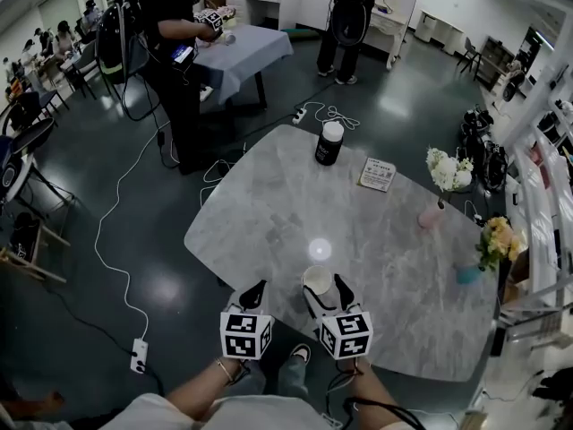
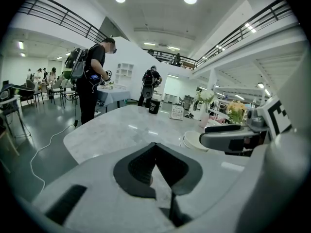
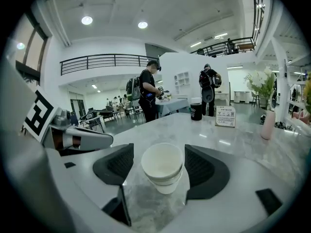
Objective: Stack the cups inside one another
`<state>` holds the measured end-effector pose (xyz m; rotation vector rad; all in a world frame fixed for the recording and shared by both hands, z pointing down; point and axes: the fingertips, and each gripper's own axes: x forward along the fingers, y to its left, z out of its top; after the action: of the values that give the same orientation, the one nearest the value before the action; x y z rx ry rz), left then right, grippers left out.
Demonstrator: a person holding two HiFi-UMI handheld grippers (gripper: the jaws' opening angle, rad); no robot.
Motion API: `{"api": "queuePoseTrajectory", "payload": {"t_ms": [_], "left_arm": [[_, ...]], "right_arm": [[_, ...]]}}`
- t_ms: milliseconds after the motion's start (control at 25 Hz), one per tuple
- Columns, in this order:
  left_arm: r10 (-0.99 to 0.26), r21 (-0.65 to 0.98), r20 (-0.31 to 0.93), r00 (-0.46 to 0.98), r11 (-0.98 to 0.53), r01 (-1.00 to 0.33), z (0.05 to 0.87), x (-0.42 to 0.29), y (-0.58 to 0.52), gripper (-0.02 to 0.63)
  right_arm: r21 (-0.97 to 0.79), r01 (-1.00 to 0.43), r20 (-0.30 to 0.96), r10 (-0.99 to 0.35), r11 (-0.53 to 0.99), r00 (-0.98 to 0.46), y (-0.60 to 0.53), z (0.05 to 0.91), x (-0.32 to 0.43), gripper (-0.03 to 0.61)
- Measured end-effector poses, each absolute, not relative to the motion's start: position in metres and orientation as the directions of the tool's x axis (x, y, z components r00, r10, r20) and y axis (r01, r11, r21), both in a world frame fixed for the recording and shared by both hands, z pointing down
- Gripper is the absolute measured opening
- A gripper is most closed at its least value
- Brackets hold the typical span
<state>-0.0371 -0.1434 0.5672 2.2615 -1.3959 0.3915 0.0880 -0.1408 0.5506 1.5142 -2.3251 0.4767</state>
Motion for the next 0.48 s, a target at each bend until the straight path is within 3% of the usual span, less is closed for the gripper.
{"api": "queuePoseTrajectory", "payload": {"t_ms": [480], "left_arm": [[-0.758, 0.235, 0.461, 0.462, -0.398, -0.887, 0.5670, -0.0297, -0.1465, 0.003]], "right_arm": [[-0.126, -0.926, 0.435, -0.819, 0.357, -0.375, -0.1396, 0.5459, 0.0967, 0.281]]}}
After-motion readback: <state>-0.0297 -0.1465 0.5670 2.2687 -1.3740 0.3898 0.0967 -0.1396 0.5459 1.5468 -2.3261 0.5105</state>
